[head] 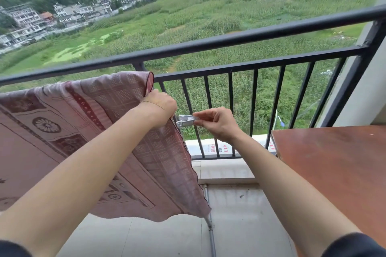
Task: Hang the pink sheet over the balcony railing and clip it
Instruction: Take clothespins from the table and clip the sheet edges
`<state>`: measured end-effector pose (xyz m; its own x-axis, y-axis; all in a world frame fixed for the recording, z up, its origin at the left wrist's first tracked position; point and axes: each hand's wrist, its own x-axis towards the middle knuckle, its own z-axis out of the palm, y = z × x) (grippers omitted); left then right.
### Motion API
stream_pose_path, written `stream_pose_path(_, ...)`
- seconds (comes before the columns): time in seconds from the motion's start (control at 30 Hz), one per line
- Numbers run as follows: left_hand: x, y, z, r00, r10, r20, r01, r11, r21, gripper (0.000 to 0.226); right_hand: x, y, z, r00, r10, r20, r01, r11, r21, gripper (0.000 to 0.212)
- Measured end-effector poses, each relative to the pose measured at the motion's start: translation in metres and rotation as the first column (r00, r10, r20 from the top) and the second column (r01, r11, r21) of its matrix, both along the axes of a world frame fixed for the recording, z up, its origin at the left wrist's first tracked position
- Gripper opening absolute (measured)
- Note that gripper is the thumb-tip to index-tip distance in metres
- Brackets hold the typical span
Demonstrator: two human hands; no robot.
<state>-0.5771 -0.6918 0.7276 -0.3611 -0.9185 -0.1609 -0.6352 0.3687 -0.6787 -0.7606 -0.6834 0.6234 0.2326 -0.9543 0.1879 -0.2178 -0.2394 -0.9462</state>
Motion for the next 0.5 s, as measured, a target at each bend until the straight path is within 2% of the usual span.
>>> stream_pose_path(0.1, 0.001, 0.002, 0.000, 1.000, -0.021, -0.005, 0.021, 0.999, -0.030, 0.021, -0.003, 0.001, 0.000, 0.999, 0.018, -0.034, -0.017, 1.000, 0.020, 0.030)
stream_pose_path(0.27, 0.005, 0.000, -0.002, 0.997, -0.006, -0.071, 0.006, 1.000, -0.012, 0.032, 0.021, 0.005, 0.002, 0.995, 0.080, -0.060, -0.077, 0.995, 0.057, 0.031)
stream_pose_path(0.4, 0.008, 0.001, -0.001, 0.986, -0.017, -0.165, 0.019, 1.000, 0.011, 0.016, 0.042, 0.001, 0.000, 0.996, 0.090, -0.025, -0.087, 0.991, 0.098, 0.034)
stream_pose_path(0.5, 0.010, 0.001, 0.000, 0.979, -0.021, -0.202, 0.027, 0.999, 0.030, 0.019, 0.039, -0.002, -0.003, 0.992, 0.128, 0.022, -0.130, 0.977, 0.167, 0.042)
